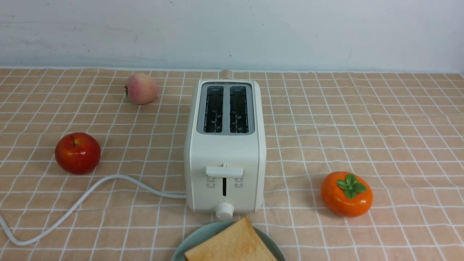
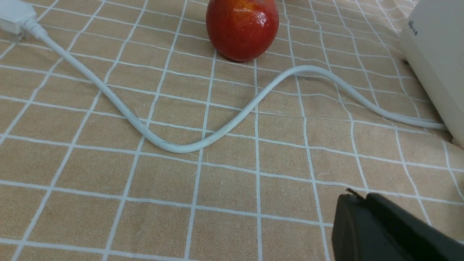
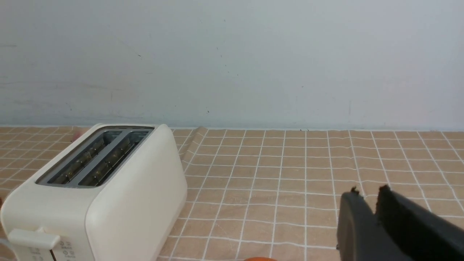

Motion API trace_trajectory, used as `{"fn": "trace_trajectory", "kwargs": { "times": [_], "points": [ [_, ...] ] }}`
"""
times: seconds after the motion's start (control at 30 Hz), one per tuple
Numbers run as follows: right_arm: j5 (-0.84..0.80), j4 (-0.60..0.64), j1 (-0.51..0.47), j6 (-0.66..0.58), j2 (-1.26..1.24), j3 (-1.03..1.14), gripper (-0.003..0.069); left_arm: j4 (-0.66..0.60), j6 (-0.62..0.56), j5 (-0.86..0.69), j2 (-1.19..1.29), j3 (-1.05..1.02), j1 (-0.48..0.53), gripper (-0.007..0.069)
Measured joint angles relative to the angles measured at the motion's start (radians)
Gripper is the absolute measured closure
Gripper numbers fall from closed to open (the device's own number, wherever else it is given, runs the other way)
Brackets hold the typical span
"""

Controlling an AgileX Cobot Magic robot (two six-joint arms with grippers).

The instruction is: Take toasted bread from bread machine on light coffee tablecloth place on plate.

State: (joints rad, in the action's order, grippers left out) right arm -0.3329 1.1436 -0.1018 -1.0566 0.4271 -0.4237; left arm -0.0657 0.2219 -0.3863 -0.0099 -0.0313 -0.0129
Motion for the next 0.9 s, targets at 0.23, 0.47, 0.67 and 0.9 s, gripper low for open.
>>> {"fn": "trace_trajectory", "kwargs": {
  "times": [0.23,0.47,0.67,0.9],
  "points": [
    [0.02,-0.002,0.127,-0.024,-0.036,0.005,0.0561,0.0,0.0,0.0,0.0,0.0,0.0,0.0608],
    [0.249,-0.002,0.247,-0.005,-0.122,0.124,0.0552,0.0,0.0,0.0,0.0,0.0,0.0,0.0608],
    [0.304,-0.224,0.147,0.367,-0.145,0.206,0.0551,-0.001,0.0,0.0,0.0,0.0,0.0,0.0608],
    [0.189,-0.779,0.048,0.87,-0.19,0.218,0.0543,-0.001,0.0,0.0,0.0,0.0,0.0,0.0608]
  ]
}}
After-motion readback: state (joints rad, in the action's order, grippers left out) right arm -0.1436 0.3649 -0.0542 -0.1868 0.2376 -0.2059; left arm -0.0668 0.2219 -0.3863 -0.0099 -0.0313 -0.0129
